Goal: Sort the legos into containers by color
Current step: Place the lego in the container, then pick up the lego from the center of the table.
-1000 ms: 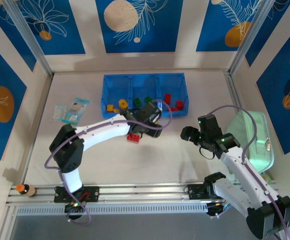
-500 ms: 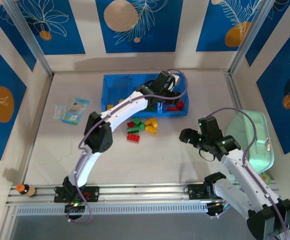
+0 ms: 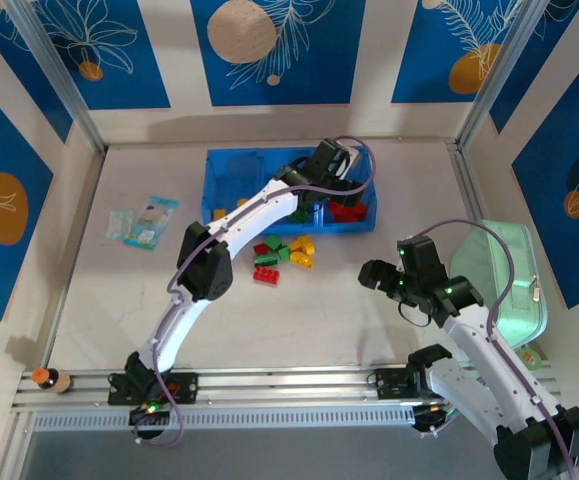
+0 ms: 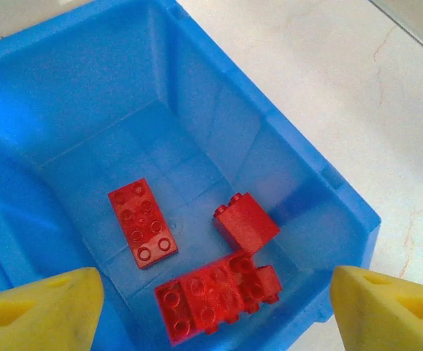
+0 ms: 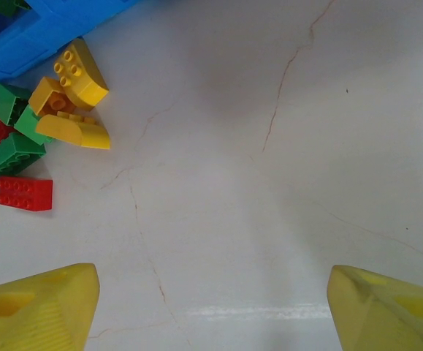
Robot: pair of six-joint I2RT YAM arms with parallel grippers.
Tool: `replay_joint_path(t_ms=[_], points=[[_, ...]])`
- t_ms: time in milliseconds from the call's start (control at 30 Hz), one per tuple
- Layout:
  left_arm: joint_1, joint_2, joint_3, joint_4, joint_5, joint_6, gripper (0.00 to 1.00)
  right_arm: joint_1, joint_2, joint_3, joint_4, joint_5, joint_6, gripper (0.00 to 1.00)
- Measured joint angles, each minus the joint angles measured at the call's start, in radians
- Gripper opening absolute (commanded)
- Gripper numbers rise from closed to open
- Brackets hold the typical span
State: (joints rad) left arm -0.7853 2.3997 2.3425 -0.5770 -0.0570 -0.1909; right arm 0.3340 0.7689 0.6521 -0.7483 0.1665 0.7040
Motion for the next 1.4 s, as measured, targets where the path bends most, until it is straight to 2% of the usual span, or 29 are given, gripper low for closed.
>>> replay_joint_path(t_ms=[133, 333, 500, 567, 700, 833, 933, 1167, 1400], points=[[0.0, -0.101, -0.166, 0.026, -0.004, 0.011, 0.82, 0.011, 0.001, 0.0, 0.0, -0.003, -0.002, 0.83], [-0.002, -0.474, -0.616, 0.182, -0.004, 0.005, 0.83, 0.082, 0.067, 0.019, 0.0, -0.018, -0.028, 0.83], [-0.002, -0.831, -0.958, 0.311, -0.034, -0.021, 0.83, 0.216, 0.207, 0.098, 0.005, 0.009, -0.059, 0.83], [-0.002, -0.958, -1.092, 0.343, -0.054, -0.04, 0.83, 0.258, 0.274, 0.141, 0.01, 0.024, -0.072, 0.79], [-0.002, -1.135, -1.333, 0.355, -0.088, -0.092, 0.82, 0.294, 0.422, 0.229, 0.029, 0.038, -0.117, 0.75], [-0.002, -1.312, -1.556, 0.298, -0.128, -0.156, 0.82, 0.309, 0.587, 0.333, 0.036, 0.066, -0.178, 0.73], [-0.002, -1.455, -1.645, 0.208, -0.163, -0.199, 0.82, 0.312, 0.697, 0.406, 0.039, 0.079, -0.224, 0.71], [-0.002, -1.74, -1.712, 0.071, -0.222, -0.277, 0.82, 0.316, 0.908, 0.532, 0.044, 0.081, -0.312, 0.66], [-0.002, -1.709, -1.806, 0.037, -0.201, -0.355, 0.81, 0.332, 1.096, 0.674, 0.036, 0.108, -0.364, 0.64]])
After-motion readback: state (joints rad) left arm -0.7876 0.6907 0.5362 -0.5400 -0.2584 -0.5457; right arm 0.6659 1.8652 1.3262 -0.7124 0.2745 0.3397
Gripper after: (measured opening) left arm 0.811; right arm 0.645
